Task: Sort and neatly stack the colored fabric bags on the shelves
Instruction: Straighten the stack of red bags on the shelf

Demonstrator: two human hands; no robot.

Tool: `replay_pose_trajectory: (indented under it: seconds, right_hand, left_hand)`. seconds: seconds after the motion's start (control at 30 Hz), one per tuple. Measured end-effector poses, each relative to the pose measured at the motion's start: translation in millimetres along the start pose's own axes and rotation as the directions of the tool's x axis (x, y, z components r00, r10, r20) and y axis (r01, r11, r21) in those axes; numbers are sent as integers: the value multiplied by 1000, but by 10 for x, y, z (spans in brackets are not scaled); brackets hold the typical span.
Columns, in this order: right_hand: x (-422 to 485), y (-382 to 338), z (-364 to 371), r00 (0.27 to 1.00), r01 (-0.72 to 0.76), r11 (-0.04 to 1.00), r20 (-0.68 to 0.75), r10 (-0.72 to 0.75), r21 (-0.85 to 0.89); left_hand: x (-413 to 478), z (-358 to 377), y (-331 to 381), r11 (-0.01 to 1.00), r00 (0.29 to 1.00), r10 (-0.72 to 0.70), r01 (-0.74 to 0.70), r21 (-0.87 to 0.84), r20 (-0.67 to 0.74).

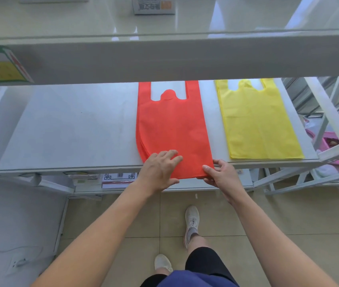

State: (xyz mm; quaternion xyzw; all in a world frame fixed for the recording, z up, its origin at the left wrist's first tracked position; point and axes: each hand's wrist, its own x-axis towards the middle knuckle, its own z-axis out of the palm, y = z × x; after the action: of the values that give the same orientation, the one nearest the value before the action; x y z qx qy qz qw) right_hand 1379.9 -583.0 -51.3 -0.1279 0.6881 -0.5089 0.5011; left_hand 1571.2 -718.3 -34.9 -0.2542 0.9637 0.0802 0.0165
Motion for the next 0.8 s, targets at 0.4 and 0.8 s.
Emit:
replay_pose_trajectory:
  seconds: [0.4, 0.8]
  right_hand:
    - [-145, -131, -8, 976, -204, 978, 80, 202, 30]
    - [-129, -147, -48, 969, -228, 970, 113, 219, 84]
  left_hand:
    - [-213, 171, -177, 998, 992, 6, -13, -60, -122]
    - [-166, 429, -138, 986, 972, 165, -166, 9, -170]
